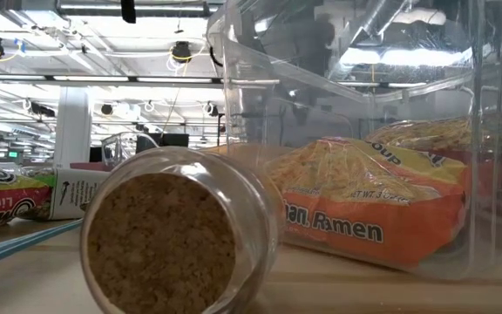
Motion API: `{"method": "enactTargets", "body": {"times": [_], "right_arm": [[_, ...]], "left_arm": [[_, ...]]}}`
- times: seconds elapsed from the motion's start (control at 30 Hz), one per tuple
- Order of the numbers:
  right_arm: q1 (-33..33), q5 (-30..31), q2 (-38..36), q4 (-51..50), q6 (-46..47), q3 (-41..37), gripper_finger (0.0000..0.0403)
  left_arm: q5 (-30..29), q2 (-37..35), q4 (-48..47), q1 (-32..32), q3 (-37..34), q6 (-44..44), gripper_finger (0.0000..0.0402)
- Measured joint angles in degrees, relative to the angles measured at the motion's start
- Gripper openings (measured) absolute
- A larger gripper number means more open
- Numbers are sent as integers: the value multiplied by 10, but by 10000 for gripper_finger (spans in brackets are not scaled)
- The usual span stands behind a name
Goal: Pick & Place Food Item
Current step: Put the golden seasoning bottle into the orange bin
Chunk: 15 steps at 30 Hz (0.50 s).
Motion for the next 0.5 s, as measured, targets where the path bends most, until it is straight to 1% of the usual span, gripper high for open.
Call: {"method": "enactTargets", "body": {"times": [0.1, 0.2, 0.27, 0.37, 0.5], "right_arm": [[0, 7, -30, -9, 27, -29, 329], [-3, 49, -59, -3, 69, -68, 323], [-8, 63, -81, 19, 98, -99, 318], [-23, 74, -136, 50, 149, -164, 313], [-43, 75, -222, 149, 232, -287, 311]], "left_arm": [[-2, 0, 0, 0, 0, -2, 99], [-2, 0, 1, 0, 0, -9, 99], [-2, 0, 2, 0, 0, -10, 99], [-3, 0, 5, 0, 0, -10, 99], [-14, 0, 9, 0, 0, -9, 99]]}}
